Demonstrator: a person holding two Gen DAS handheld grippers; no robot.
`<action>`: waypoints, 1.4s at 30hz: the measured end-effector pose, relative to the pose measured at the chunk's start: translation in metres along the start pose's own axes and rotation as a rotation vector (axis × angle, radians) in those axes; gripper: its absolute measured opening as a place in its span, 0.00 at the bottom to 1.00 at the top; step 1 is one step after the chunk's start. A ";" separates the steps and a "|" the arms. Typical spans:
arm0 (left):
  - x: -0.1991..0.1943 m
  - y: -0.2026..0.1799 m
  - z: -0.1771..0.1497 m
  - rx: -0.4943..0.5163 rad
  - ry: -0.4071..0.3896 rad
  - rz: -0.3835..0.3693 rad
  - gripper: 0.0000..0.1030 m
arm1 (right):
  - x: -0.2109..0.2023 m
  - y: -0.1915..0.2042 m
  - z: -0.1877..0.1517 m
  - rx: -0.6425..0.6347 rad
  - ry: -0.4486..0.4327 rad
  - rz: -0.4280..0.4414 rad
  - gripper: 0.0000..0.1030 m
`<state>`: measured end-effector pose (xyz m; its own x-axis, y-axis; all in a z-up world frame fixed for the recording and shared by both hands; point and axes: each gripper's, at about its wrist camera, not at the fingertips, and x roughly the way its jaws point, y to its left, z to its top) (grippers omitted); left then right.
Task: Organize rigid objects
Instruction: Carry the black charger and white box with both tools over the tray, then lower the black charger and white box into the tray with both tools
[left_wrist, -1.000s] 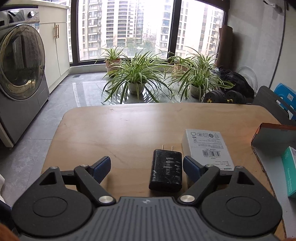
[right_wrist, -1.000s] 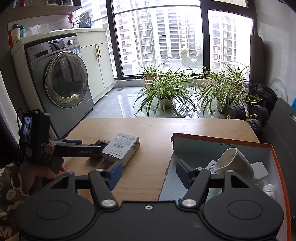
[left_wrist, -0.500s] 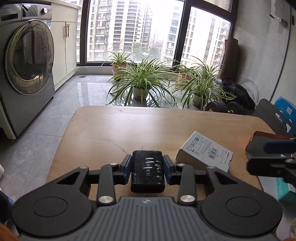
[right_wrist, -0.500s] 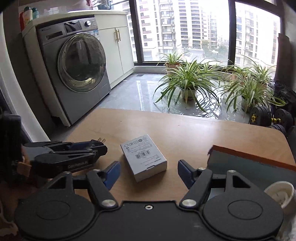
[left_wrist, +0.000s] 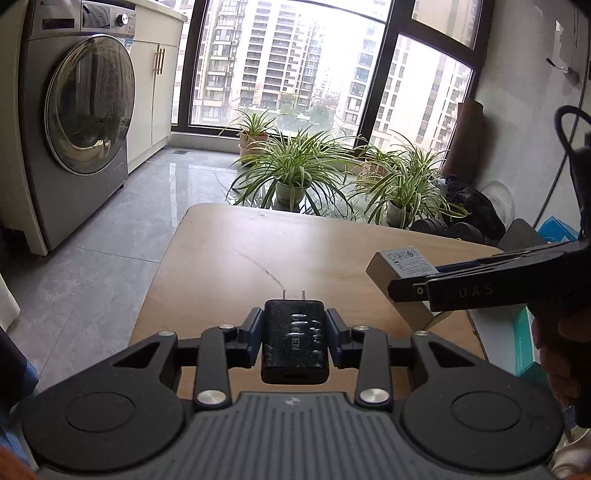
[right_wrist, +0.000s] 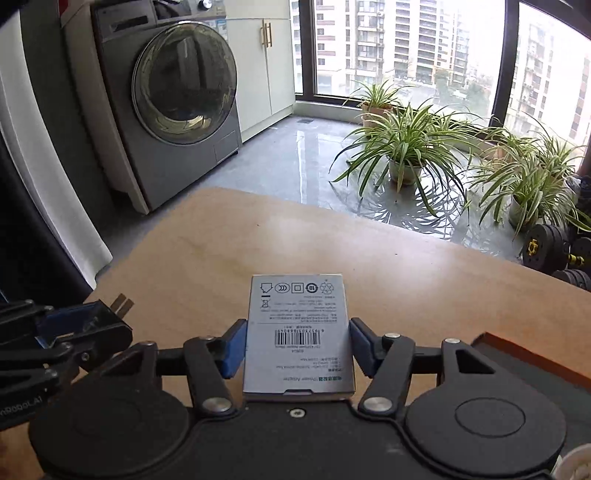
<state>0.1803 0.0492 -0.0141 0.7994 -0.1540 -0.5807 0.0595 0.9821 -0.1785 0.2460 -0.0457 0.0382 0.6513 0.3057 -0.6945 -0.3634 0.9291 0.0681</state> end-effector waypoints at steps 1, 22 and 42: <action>-0.006 -0.005 0.000 0.000 -0.007 -0.006 0.35 | -0.015 -0.001 -0.006 0.018 -0.017 -0.009 0.68; -0.079 -0.169 -0.047 0.097 -0.028 -0.266 0.35 | -0.265 -0.090 -0.172 0.309 -0.197 -0.334 0.68; -0.081 -0.198 -0.060 0.160 -0.019 -0.210 0.36 | -0.249 -0.104 -0.185 0.334 -0.185 -0.287 0.68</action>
<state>0.0676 -0.1395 0.0203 0.7709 -0.3552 -0.5288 0.3173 0.9339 -0.1648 -0.0019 -0.2570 0.0720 0.8126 0.0306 -0.5820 0.0630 0.9882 0.1399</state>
